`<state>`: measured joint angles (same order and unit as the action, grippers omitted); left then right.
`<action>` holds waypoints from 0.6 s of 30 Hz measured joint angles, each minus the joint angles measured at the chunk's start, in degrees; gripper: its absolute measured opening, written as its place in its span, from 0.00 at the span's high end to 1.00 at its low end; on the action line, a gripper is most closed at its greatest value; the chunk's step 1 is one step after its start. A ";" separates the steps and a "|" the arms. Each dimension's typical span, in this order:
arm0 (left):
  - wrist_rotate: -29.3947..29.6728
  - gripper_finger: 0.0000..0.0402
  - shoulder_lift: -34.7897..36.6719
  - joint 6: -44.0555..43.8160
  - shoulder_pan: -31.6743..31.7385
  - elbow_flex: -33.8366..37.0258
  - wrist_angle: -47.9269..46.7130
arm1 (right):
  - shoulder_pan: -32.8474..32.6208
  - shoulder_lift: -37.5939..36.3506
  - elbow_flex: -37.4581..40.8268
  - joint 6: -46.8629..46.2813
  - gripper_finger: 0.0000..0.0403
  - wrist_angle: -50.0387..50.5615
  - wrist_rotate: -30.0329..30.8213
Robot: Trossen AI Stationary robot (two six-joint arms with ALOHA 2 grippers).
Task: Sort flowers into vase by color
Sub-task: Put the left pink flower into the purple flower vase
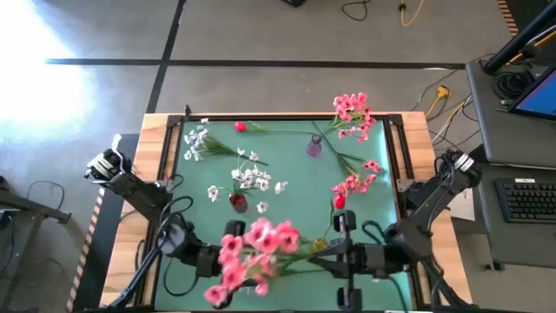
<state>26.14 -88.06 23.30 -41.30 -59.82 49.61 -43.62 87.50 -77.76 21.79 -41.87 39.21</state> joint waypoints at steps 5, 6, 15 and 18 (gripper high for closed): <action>-2.04 0.42 -5.37 0.14 4.01 -6.21 -0.03 | 0.43 4.22 -5.64 4.31 0.97 -0.62 -0.01; -3.32 0.42 -6.36 0.14 4.71 -7.55 -0.09 | 0.65 4.97 -6.58 5.04 0.97 -0.59 -0.01; -6.24 0.42 -11.07 -0.53 7.97 -13.20 -0.57 | 0.87 7.13 -9.33 8.28 0.97 -0.47 3.07; -7.02 0.42 -11.72 -1.86 9.10 -14.49 -0.05 | 0.87 7.13 -9.33 7.99 0.97 -0.35 3.20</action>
<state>19.12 -99.77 21.44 -32.21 -74.30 49.56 -42.74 94.63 -87.09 29.78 -42.22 42.41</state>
